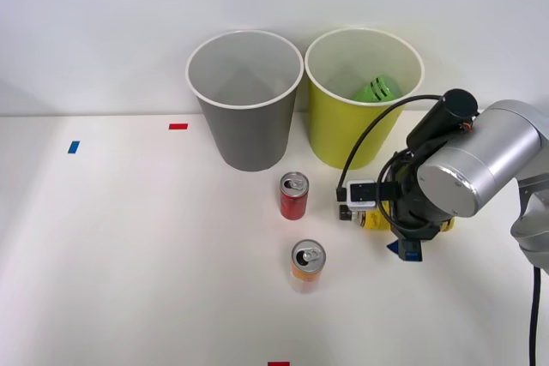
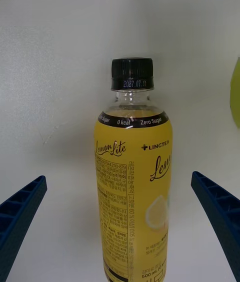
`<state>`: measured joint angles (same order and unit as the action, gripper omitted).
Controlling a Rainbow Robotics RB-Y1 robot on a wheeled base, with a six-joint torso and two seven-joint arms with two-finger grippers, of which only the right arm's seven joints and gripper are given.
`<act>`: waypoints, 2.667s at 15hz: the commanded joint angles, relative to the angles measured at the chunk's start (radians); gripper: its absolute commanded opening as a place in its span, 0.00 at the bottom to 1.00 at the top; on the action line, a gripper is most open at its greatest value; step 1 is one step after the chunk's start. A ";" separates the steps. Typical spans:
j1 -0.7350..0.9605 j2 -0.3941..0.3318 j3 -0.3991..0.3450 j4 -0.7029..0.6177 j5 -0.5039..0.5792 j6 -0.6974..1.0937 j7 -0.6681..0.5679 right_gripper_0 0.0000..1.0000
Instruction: Put cans in the gray bin, plastic bottles in the light green bin
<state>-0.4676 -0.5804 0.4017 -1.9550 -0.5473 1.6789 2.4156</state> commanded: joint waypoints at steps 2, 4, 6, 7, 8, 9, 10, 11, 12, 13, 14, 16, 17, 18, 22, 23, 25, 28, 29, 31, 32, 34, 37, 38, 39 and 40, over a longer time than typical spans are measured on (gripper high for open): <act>-0.010 0.073 0.008 0.084 0.070 -0.001 0.008 1.00; -0.011 0.116 0.008 0.113 0.124 -0.001 0.011 1.00; -0.028 0.142 0.008 0.149 0.155 -0.001 0.017 1.00; -0.028 0.148 0.008 0.153 0.175 -0.001 0.020 1.00; -0.028 0.149 0.008 0.153 0.185 -0.001 0.023 1.00; -0.028 0.149 0.008 0.153 0.187 -0.001 0.027 1.00; -0.028 0.149 0.008 0.153 0.185 -0.001 0.028 1.00; -0.028 0.149 0.008 0.153 0.187 0.001 0.031 1.00; -0.028 0.149 0.008 0.153 0.185 -0.001 0.033 1.00; -0.028 0.149 0.008 0.165 0.185 -0.001 0.034 1.00; -0.031 0.156 0.008 0.186 0.185 -0.002 0.036 1.00; -0.046 0.169 0.008 0.234 0.193 -0.007 0.036 1.00; -0.048 0.169 0.008 0.238 0.196 -0.007 0.036 1.00; -0.048 0.169 0.008 0.238 0.201 -0.007 0.037 1.00; -0.046 0.171 0.008 0.238 0.207 -0.007 0.046 0.96; -0.046 0.171 0.008 0.238 0.207 -0.007 0.048 0.55; -0.046 0.171 0.008 0.238 0.211 -0.007 0.050 0.06; -0.046 0.172 0.008 0.238 0.211 -0.007 0.048 0.00; -0.046 0.172 0.008 0.238 0.210 -0.007 0.048 0.00; -0.043 0.172 0.005 0.234 0.182 -0.007 0.043 0.00; -0.037 0.172 -0.015 0.223 0.153 -0.007 0.039 0.00; 0.006 0.171 -0.084 0.139 0.067 -0.018 0.027 0.00; 0.081 0.172 -0.184 -0.004 -0.045 -0.054 0.004 0.00; 0.096 0.174 -0.216 -0.039 -0.085 -0.056 -0.003 0.00; 0.115 0.180 -0.268 -0.076 -0.161 -0.056 -0.010 0.00; 0.129 0.191 -0.320 -0.099 -0.230 -0.056 -0.012 0.00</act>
<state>-0.3629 -0.4019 0.1476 -2.0147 -0.6963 1.6245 2.4110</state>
